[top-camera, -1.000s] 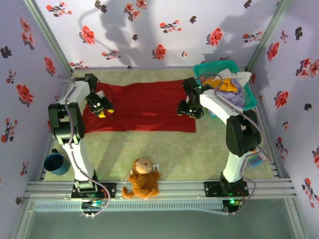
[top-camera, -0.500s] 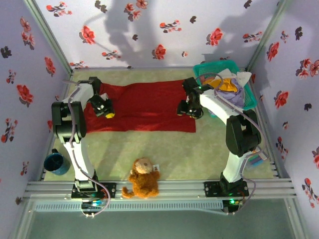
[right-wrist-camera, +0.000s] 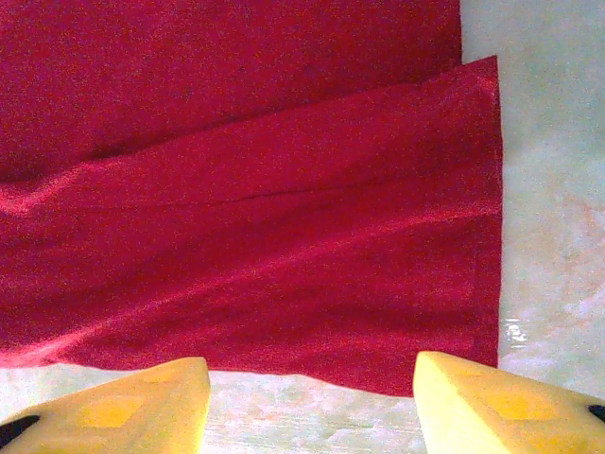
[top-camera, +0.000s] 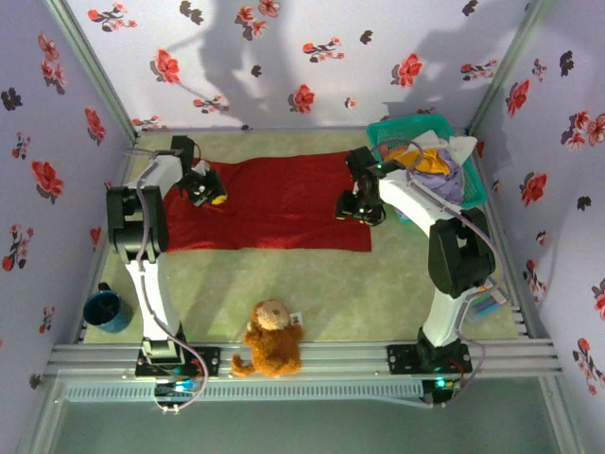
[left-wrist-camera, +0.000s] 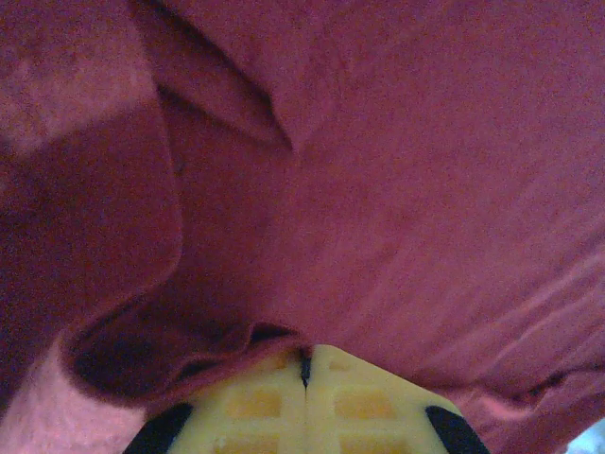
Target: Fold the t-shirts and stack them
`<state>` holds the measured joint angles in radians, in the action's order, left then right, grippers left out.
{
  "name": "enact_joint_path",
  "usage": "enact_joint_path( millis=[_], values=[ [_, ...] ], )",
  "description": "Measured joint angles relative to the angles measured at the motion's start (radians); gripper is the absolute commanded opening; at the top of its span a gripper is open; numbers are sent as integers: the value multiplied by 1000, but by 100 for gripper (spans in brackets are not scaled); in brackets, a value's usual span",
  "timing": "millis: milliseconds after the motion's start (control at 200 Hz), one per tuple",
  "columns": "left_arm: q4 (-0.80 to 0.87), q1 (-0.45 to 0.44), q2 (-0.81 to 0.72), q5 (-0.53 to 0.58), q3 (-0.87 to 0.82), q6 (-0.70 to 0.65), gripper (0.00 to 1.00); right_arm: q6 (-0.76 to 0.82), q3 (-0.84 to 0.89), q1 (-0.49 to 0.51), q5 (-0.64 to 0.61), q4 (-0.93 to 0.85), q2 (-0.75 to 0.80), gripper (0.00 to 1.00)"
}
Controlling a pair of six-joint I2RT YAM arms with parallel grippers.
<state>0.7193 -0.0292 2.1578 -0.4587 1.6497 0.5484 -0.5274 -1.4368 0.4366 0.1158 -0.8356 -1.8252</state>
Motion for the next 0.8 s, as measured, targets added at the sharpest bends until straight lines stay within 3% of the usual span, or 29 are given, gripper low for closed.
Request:
enact_joint_path(
  millis=[360,455,515,595,640,795],
  values=[
    [-152,-4,93,-95,75,67,0,0,7,0,7,0,0,60],
    [-158,-4,93,-96,77,66,15,-1,13,2,12,0,0,60],
    [-163,-4,93,-96,78,58,37,-1,13,3,16,1,0,60],
    [-158,-4,96,-98,98,41,53,-2,13,6,19,1,-1,60],
    [-155,-4,96,-100,111,26,57,-5,13,9,20,1,-2,61],
    [-138,-4,69,-78,102,-15,58,-14,12,25,25,10,-15,60]
  ],
)
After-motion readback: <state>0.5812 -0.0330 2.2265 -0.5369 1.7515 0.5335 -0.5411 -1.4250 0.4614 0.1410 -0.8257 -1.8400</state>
